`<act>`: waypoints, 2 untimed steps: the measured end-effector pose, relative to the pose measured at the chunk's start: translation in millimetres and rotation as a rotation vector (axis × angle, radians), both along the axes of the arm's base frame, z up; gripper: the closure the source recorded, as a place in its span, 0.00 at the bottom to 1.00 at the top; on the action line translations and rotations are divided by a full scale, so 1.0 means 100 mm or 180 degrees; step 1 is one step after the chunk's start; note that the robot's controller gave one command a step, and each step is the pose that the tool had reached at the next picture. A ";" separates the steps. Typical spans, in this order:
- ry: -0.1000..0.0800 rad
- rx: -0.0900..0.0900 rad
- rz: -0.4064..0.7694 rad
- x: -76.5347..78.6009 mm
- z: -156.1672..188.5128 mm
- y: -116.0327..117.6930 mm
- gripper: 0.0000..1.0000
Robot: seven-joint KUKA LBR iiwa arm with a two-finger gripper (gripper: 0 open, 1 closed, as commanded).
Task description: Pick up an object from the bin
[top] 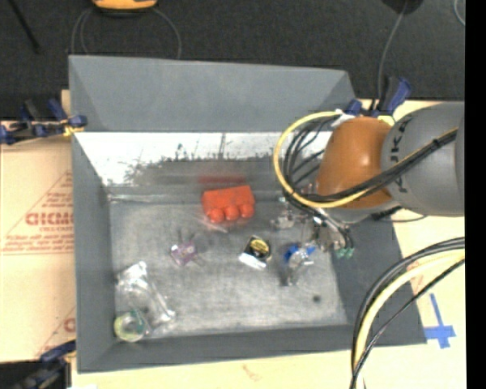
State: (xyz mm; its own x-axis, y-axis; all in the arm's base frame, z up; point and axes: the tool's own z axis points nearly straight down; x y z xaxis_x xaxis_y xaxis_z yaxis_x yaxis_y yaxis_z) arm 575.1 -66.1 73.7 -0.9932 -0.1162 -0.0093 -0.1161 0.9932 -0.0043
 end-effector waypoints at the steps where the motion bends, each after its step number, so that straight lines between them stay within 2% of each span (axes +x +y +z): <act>1: -0.0022 -0.0001 0.0001 0.02 0.03 0.00 1.00; 2: 0.0000 -0.0001 0.0005 0.00 0.00 0.00 0.00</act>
Offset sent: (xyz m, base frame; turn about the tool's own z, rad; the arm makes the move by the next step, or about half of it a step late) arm 0.0000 0.0000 0.0000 0.0000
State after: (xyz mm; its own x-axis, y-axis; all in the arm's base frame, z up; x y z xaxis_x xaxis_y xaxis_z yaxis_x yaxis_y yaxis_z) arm 575.0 -66.1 73.6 -0.9930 -0.1177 -0.0095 -0.1177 0.9930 -0.0045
